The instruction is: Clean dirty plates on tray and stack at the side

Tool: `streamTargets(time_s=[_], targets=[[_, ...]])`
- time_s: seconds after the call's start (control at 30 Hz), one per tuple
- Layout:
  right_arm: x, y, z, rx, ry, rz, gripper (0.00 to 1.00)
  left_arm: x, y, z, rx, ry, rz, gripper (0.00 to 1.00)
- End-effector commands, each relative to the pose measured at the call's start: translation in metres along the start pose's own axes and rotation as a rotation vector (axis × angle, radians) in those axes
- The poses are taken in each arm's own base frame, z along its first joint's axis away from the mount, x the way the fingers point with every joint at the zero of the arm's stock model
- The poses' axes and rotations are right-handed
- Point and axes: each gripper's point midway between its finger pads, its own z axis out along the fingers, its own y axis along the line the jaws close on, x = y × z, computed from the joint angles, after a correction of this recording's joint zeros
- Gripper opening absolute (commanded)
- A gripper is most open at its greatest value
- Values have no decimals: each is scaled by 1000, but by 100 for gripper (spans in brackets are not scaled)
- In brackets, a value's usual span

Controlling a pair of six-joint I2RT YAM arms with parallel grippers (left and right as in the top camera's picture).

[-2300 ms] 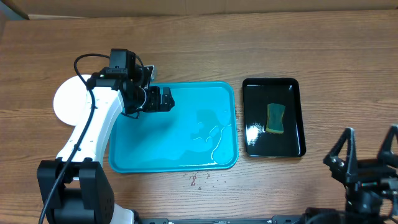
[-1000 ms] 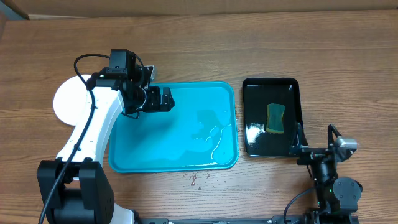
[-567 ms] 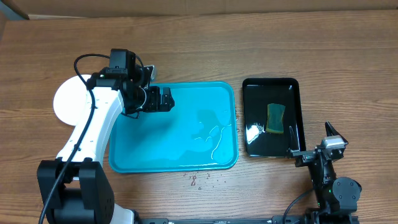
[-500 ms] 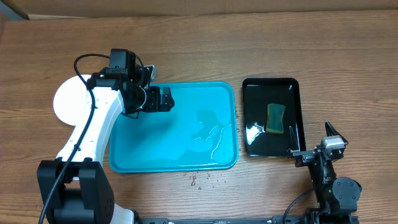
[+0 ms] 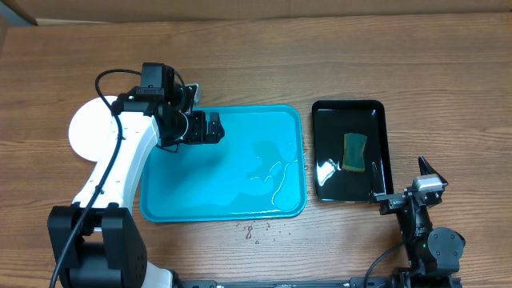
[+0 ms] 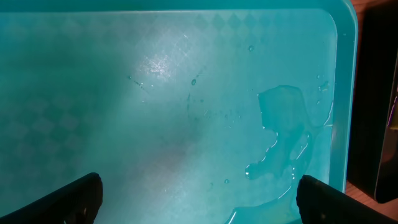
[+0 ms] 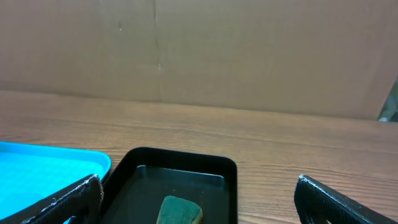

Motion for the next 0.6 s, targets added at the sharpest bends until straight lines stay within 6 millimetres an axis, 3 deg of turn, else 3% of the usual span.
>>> streamTargets(time_s=[0.0, 0.33, 0.43, 0.57], targets=[[2, 2, 0, -11, -3, -7, 100, -6, -4, -8, 0, -29, 38, 100], [2, 2, 0, -11, -3, -7, 100, -6, -4, -8, 0, -29, 38, 100], [2, 2, 0, -11, -3, -7, 100, -8, -6, -15, 1, -52, 46, 100], [2, 2, 0, -11, -3, -7, 100, -12, -16, -42, 6, -130, 73, 100]])
